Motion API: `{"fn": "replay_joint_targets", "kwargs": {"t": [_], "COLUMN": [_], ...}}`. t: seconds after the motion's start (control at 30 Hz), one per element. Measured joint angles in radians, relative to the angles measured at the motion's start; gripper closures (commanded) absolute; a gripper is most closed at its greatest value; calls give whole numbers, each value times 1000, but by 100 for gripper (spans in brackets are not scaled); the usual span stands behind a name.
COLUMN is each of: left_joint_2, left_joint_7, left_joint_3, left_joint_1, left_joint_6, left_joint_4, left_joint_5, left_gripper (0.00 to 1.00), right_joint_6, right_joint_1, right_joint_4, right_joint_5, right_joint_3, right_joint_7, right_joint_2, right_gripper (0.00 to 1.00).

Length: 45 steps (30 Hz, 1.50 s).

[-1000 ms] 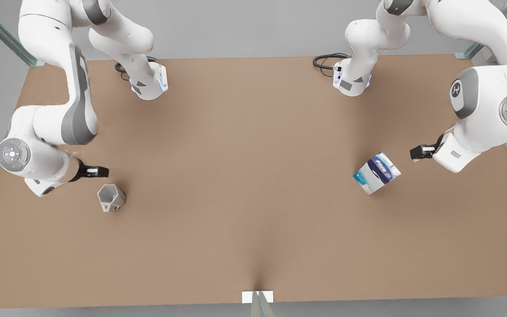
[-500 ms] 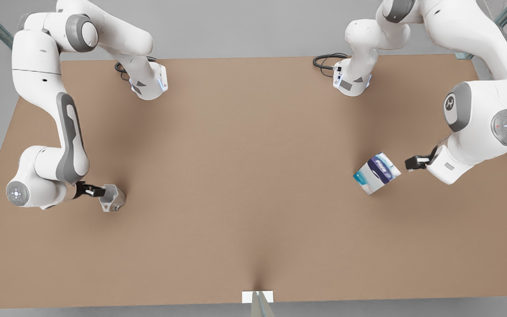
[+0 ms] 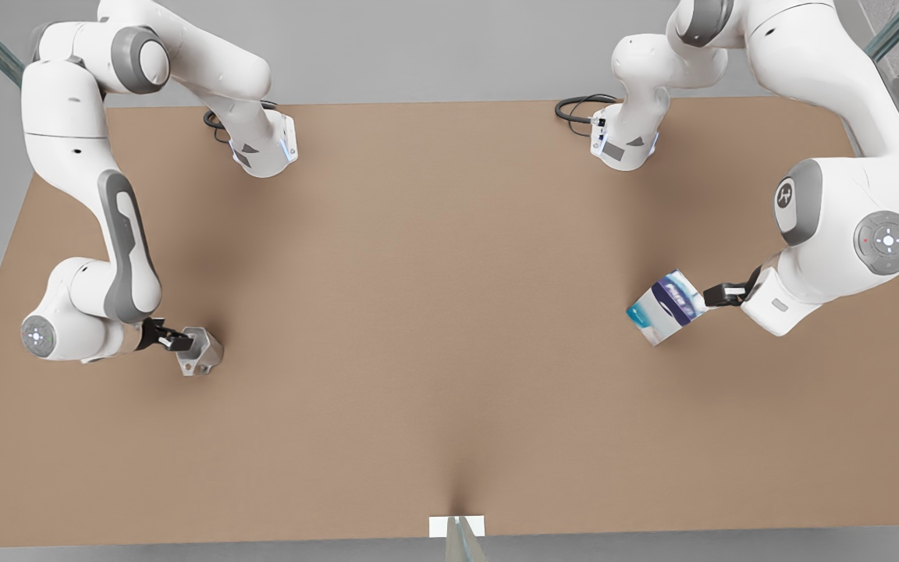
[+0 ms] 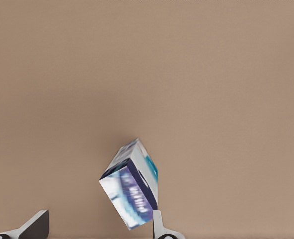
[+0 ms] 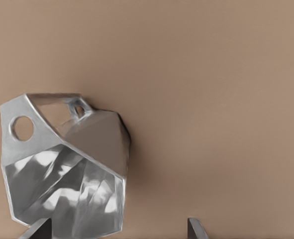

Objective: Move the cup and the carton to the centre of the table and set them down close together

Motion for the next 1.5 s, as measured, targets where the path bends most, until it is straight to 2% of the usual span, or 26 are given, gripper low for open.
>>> {"fn": "replay_joint_targets", "kwargs": {"t": [0.47, 0.6, 0.67, 0.73, 0.77, 0.83, 0.87, 0.93, 1.07, 1.13, 1.3, 1.37, 1.5], "left_joint_2": [2, 2, 6, 11, 12, 14, 14, 14, 14, 16, 20, 20, 20], "left_joint_7": [3, 3, 2, 3, 4, 5, 5, 5, 5, 5, 5, 5, 6], "left_joint_3": [2, 0, 0, 2, 2, 2, 2, 2, 2, 2, 2, 2, 2], "left_joint_1": [3, 3, 3, 5, 10, 11, 11, 10, 9, 9, 12, 12, 12], "left_joint_6": [0, 0, 0, 0, 0, 0, 0, 0, 0, 0, 1, 0, 0], "left_joint_4": [-1, -2, -2, -2, -2, -2, -2, 0, -1, -2, -2, -2, -2], "left_joint_5": [1, 1, 0, 1, 1, 1, 1, 1, 1, 1, 1, 2, 3], "left_gripper": [0, 0, 0, 0, 0, 0, 0, 0, 0, 0, 0, 0, 0], "right_joint_6": [2, -4, -3, -2, -6, -19, -21, -21, -15, -4, -46, -99, -91], "right_joint_1": [1, 18, 22, 20, 15, 9, 7, 9, 20, 22, 22, 27, 255], "right_joint_4": [-21, 27, 41, 42, 43, 43, 42, 40, 41, 40, 64, 125, 330], "right_joint_5": [1, 2, 2, 3, 2, 3, 3, 3, 37, 206, 186, 177, 204], "right_joint_3": [-5, -6, -6, -6, -5, -5, -4, -3, -3, 1, 19, 67, 87], "right_joint_7": [-14, -14, -14, -15, -18, -40, -43, -42, -50, -102, -84, -70, -58], "right_joint_2": [44, 63, 88, 98, 98, 98, 100, 112, 121, 115, 112, 113, 220], "right_gripper": [0, 0, 18, 25, 34, 61, 71, 79, 79, 79, 79, 79, 79]}}
